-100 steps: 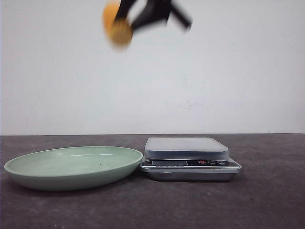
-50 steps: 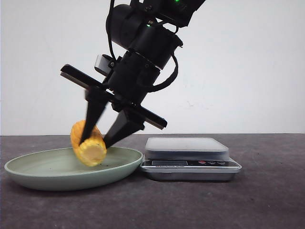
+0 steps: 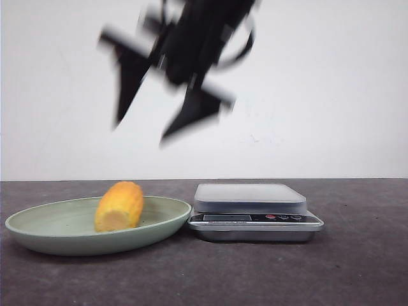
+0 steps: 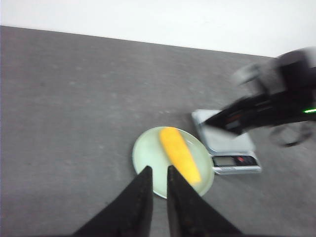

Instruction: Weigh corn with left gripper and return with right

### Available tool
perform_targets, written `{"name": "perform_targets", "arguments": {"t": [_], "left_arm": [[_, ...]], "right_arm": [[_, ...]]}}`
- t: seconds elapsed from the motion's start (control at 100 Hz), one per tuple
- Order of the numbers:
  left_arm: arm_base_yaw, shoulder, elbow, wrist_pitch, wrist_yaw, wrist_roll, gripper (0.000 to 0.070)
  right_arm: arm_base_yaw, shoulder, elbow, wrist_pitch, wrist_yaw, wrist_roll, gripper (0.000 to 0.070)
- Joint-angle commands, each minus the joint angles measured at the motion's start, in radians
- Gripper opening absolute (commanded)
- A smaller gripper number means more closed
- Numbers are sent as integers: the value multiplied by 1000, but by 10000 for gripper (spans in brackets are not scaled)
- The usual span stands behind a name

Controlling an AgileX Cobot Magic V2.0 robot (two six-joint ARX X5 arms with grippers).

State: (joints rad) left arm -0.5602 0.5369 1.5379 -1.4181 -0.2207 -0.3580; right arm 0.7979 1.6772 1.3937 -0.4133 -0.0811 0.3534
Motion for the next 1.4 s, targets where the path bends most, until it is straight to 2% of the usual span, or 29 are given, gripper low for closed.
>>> {"name": "perform_targets", "arguments": {"t": [0.0,0.08,0.15,0.26,0.32,0.53,0.89,1.2,1.29,1.39], "left_arm": [[-5,3,19,-31,-21,5,16],[-5,2,19,-32,-22,2,16],[-5,1,19,-32,-22,2,15],[-5,1,19,-31,-23,2,16],[-5,1,19,-30,-23,2,16],[-5,1,19,-23,-22,2,16],[-5,1,19,-24,-23,2,16],[-5,1,19,-24,-22,2,16],[-5,1,19,-24,-23,2,16],[-5,1,19,-24,-23,2,16]], "right_arm": [[23,-82,28,7,98,-156,0],[53,-187,26,36,216,-214,6],[81,-274,2,134,304,-266,6],[112,-397,-86,372,310,-393,6],[118,-444,-119,437,315,-430,6],[114,-544,-124,341,338,-436,6],[114,-575,-124,474,337,-436,6],[105,-594,-124,467,344,-436,6],[69,-629,-124,385,357,-437,6],[3,-698,-126,149,367,-458,6]]}}
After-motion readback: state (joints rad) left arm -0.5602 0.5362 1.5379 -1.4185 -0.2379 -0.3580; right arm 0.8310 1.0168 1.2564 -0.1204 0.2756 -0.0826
